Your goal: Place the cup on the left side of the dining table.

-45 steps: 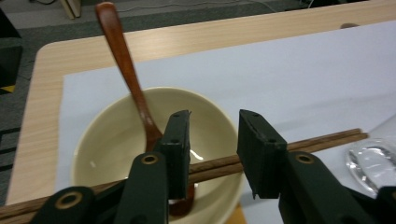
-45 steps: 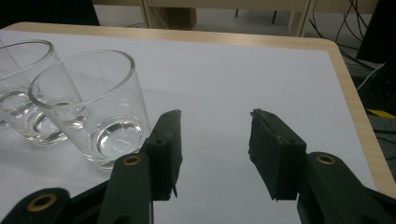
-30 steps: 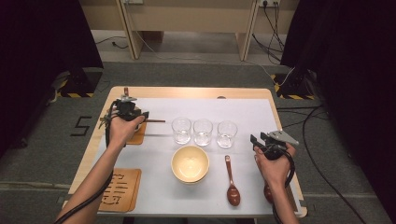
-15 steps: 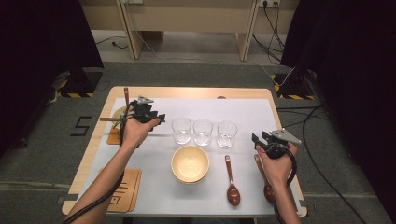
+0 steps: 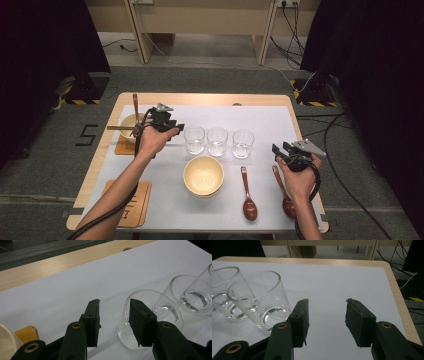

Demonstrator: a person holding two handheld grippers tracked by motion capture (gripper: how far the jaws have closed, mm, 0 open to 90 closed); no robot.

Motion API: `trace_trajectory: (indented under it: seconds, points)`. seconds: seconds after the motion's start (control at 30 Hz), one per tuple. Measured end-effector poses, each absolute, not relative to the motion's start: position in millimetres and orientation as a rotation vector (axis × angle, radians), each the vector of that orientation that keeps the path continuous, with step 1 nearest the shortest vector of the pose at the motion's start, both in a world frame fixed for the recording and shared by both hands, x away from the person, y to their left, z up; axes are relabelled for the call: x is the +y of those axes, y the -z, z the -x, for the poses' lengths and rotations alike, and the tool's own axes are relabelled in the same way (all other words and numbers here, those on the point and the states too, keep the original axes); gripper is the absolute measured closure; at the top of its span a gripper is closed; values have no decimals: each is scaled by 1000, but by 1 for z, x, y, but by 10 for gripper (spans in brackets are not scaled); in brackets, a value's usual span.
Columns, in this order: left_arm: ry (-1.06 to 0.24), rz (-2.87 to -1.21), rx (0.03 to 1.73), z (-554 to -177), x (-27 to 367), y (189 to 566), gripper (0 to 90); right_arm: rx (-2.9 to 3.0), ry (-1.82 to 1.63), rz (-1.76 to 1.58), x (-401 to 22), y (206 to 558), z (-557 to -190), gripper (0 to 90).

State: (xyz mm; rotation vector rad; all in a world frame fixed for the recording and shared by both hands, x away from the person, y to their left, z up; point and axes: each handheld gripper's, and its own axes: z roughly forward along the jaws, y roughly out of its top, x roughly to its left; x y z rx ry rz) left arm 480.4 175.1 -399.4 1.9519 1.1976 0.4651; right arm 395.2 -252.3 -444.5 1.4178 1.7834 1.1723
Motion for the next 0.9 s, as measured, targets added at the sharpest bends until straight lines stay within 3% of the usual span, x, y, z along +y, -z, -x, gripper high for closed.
trace_trajectory:
  seconds: [0.43,0.9]
  points:
    - [-424,-2035,1177,-492,154,412,601,1787,-1176,-1413,-251,443,-393,536]
    - [-384,-2110,1203,-503,144,430,691,1792,-1171,-1424,-251,444,-393,532]
